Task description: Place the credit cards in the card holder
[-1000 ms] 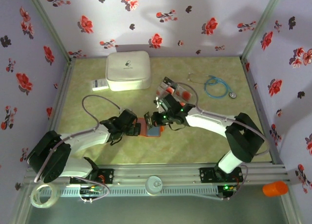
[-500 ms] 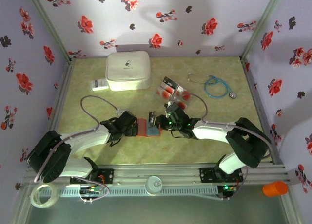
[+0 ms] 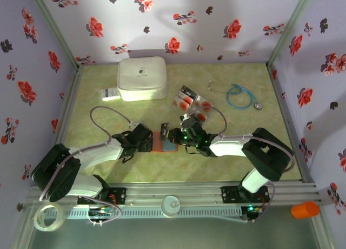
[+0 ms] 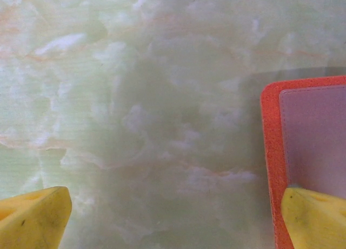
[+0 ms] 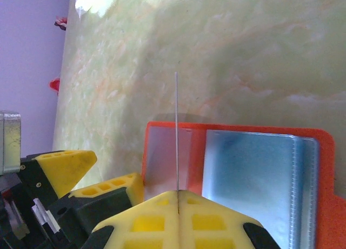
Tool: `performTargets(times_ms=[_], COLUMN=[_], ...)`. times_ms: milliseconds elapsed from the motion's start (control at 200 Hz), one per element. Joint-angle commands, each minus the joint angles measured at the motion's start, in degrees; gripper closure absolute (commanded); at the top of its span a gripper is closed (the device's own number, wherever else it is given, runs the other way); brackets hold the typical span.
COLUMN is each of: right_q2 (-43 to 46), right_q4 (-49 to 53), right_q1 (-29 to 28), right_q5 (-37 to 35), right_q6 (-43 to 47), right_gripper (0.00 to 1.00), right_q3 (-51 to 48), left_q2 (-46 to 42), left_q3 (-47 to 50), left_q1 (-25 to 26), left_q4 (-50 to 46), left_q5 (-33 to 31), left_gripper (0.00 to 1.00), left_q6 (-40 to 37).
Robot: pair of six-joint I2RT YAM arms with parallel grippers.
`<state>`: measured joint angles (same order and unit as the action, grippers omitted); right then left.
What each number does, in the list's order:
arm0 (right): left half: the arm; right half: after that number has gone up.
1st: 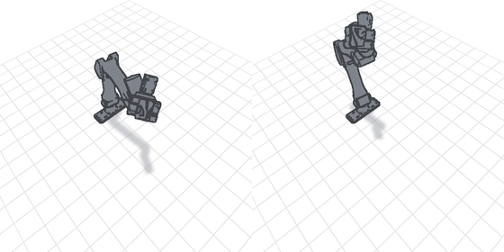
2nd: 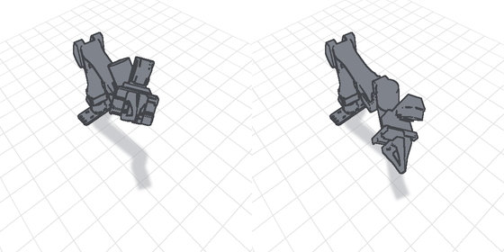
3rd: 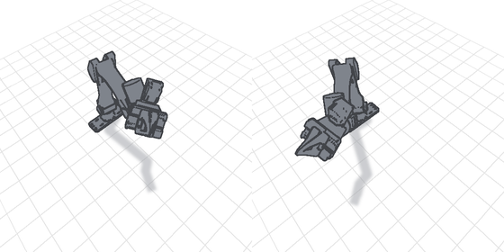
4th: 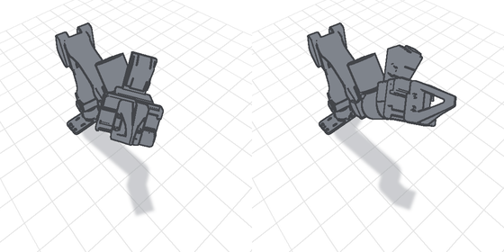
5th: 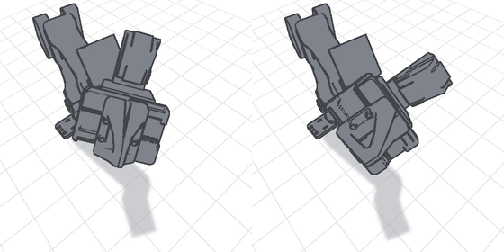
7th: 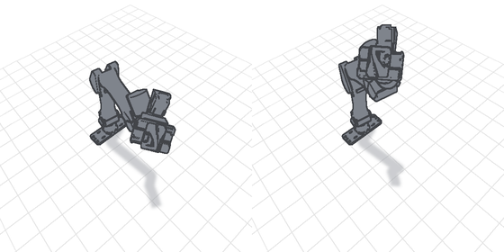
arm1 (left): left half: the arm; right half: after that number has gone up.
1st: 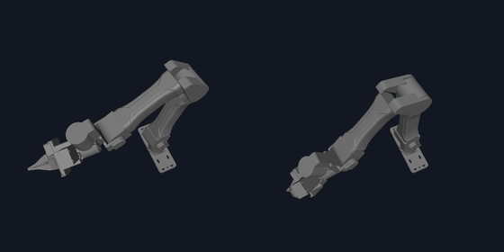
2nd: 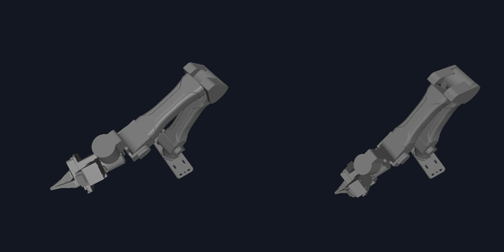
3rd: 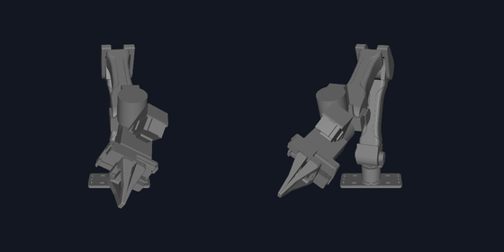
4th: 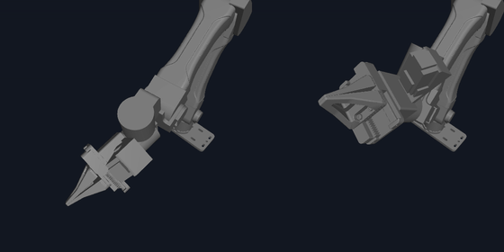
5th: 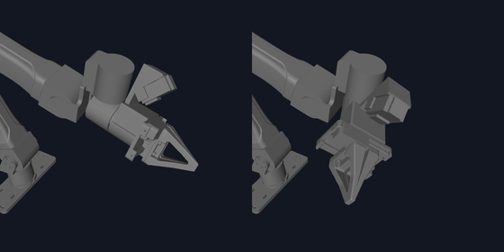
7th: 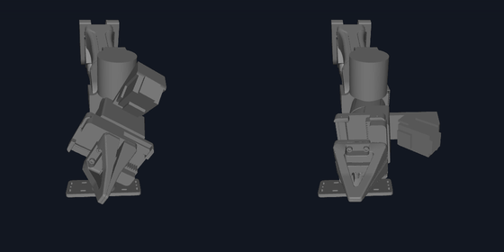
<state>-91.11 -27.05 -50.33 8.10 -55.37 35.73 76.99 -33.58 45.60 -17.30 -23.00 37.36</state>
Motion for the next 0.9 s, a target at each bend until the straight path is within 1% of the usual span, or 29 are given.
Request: performTargets(times_ms=[0, 545, 895], right_q2=[-1.2, -5.1, -6.1], right_q4=[-3.0, -9.1, -11.8], right_q1=[-0.4, -0.5, -0.5], right_q5=[-2.0, -0.2, 0.7], right_q6=[-1.0, -3.6, -5.3], right_gripper=[1.00, 1.00, 1.00], right_q3=[-1.1, -2.6, -4.2], left_q2=[0.6, 0.7, 0.6], left_q3=[0.2, 0.1, -0.3], left_q1=[0.4, 0.4, 0.4], left_q4=[-1.0, -0.9, -1.0], left_q5=[-1.9, -1.8, -1.7], left_gripper=[0.00, 0.00, 0.00], left_q6=[0.5, 0.3, 0.1])
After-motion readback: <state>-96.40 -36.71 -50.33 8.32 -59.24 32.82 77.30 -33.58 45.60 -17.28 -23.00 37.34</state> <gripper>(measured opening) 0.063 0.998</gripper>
